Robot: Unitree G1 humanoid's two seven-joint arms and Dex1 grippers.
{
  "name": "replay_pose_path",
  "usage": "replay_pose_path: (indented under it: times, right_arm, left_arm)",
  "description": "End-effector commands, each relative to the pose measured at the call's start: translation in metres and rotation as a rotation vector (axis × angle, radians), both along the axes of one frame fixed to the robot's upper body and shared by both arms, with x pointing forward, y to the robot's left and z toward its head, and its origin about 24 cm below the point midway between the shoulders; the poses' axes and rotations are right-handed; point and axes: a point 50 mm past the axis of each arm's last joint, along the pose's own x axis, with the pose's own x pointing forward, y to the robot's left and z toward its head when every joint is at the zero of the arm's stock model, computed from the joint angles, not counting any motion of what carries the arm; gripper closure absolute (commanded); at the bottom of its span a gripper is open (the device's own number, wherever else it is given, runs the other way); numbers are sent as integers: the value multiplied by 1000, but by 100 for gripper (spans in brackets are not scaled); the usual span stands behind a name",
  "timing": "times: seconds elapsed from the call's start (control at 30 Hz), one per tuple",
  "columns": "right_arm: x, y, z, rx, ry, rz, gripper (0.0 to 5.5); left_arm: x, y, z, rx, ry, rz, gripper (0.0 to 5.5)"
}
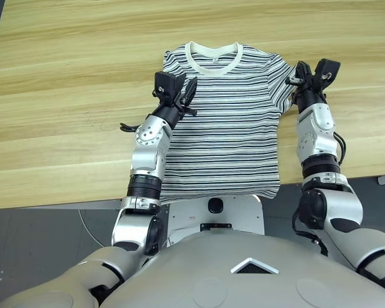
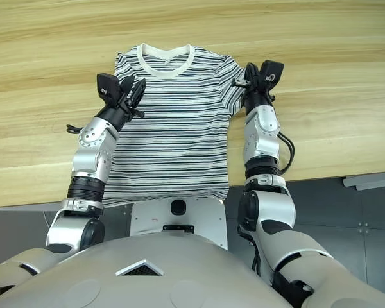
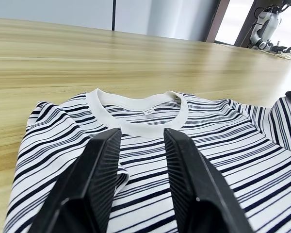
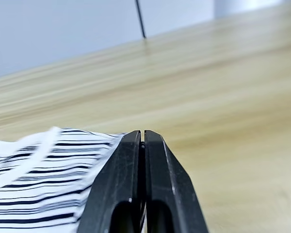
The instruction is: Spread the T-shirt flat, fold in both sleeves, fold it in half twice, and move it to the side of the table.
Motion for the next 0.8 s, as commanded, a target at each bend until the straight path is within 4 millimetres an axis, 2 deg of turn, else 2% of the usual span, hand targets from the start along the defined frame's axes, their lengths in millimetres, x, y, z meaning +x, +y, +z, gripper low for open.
replay_pose_path:
  times: [0.03, 0.2, 0.3, 0.57, 0.7, 0.8]
  right_arm:
    - [-5, 21, 15, -45, -101, 122, 539]
    - [-17, 54, 18, -34, -97, 309, 539]
    - [-22, 66, 15, -11, -62, 365, 539]
    - [-19, 73, -18, 29, 128, 336, 539]
    - [-12, 80, -19, 66, 132, 321, 539]
    - [-1, 88, -10, 137, 112, 294, 539]
  left_arm:
    - [3, 0, 3, 3, -12, 14, 384]
    - [4, 2, 3, -1, -15, 26, 384]
    - [5, 2, 3, -4, -18, 32, 384]
    - [6, -1, 4, -16, -26, 39, 384]
    - [6, -2, 4, -24, -28, 40, 384]
    - [6, -4, 4, -31, -29, 38, 384]
